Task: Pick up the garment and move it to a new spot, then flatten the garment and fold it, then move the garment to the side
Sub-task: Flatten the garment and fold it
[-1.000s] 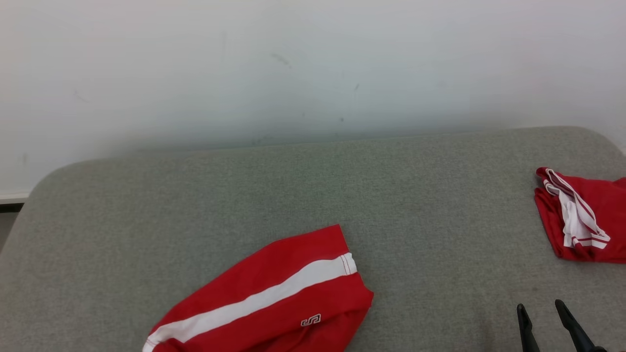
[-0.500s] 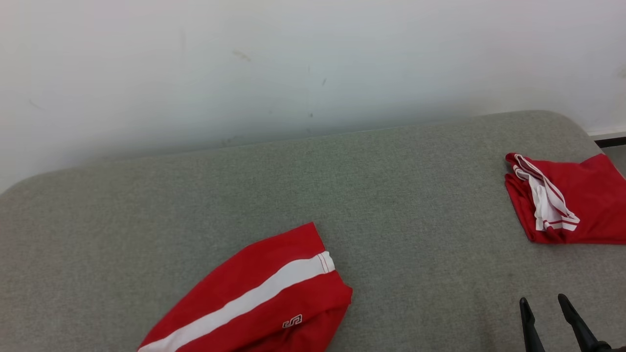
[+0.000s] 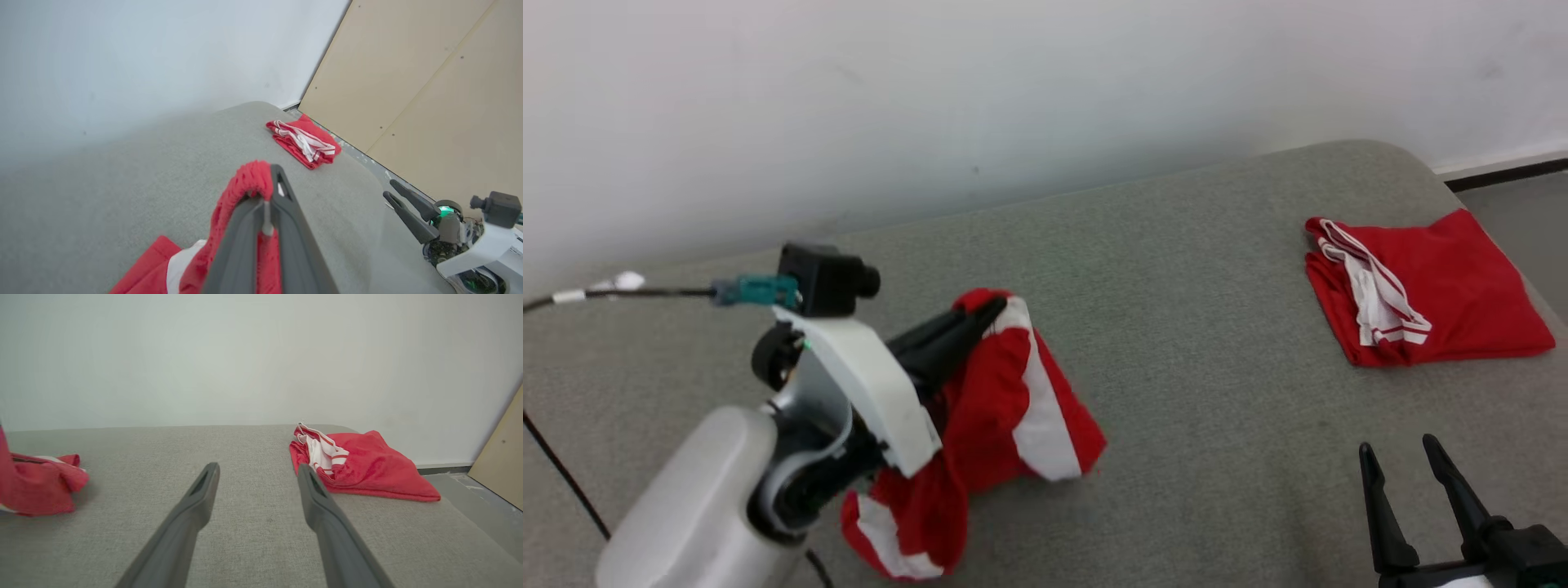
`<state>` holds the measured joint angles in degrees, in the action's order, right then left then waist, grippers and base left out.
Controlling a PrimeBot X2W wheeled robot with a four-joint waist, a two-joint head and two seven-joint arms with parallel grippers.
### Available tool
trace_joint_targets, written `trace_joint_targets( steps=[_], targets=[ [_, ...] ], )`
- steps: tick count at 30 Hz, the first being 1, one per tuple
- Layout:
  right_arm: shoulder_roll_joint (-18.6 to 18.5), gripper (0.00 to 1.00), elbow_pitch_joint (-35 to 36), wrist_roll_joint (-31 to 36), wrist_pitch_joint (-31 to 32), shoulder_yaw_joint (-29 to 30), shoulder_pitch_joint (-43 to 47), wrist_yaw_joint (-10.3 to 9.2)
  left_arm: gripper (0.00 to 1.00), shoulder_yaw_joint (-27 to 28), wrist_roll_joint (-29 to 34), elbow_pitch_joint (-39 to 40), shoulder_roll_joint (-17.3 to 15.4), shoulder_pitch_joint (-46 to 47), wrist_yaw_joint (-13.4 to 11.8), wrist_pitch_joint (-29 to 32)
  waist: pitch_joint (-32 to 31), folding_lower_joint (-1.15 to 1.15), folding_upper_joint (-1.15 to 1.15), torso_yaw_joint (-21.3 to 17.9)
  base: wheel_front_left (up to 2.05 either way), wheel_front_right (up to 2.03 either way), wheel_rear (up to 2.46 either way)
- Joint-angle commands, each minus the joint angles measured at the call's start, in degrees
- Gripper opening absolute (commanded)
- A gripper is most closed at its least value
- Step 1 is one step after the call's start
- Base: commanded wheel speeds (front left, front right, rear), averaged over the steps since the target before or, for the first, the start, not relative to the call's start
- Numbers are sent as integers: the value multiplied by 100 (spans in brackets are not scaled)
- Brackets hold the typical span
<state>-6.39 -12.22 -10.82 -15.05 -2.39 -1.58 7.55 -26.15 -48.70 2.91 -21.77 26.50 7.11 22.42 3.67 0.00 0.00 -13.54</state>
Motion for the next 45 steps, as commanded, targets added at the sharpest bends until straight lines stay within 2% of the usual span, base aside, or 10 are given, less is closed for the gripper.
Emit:
trace_joint_targets(
  steps=[1, 7, 13, 20, 23, 27, 31, 34, 39, 45],
  targets=[
    [31, 100, -42, -81, -13, -57, -138, -14, 0, 54, 96, -235, -25, 542, 8, 103, 117, 0, 0, -325, 0, 0, 0],
    [96, 100, -129, -125, -13, -132, -219, -14, 0, 3, 391, -899, 182, 1689, 26, -64, 166, 0, 0, -715, 0, 0, 0],
    [86, 100, -144, -102, -13, -80, -224, -14, 0, -263, 473, -1356, 535, 2431, 37, -669, 191, 0, 0, -845, 0, 0, 0],
    [69, 100, -141, -71, -13, -27, -223, -14, 0, -590, 357, -1493, 750, 2654, 39, -1322, 162, 0, 0, -779, 0, 0, 0],
    [70, 100, -117, -47, -13, -2, -196, -14, 0, -888, 140, -1340, 699, 2532, 40, -1375, 153, 0, 0, -680, 0, 0, 0],
    [69, 100, -111, -42, -14, 27, -106, -14, 0, -1496, -348, -822, 385, 2001, 36, -1186, 119, 0, 0, -523, 0, 0, 0],
    [74, 100, -107, -46, -14, 80, -11, -14, 0, -2237, -806, -84, -276, 1087, 37, -908, 85, 0, 0, -363, 0, 0, 0],
    [57, 100, -92, -38, -14, 143, 91, -14, 0, -2426, -1018, 255, -820, 274, -1, -862, 62, 0, 0, -202, 0, 0, 0],
    [-18, 100, -98, -28, -14, 196, 214, -14, 0, -2484, -1151, 402, -1513, -771, -299, -1050, 50, 0, 0, 159, 0, 0, 0],
    [-53, 100, -88, -27, -13, 171, 260, -14, 0, -2494, -1206, 106, -1673, -1402, -467, -1361, 34, 0, 0, 576, 0, 0, 0]
  ],
)
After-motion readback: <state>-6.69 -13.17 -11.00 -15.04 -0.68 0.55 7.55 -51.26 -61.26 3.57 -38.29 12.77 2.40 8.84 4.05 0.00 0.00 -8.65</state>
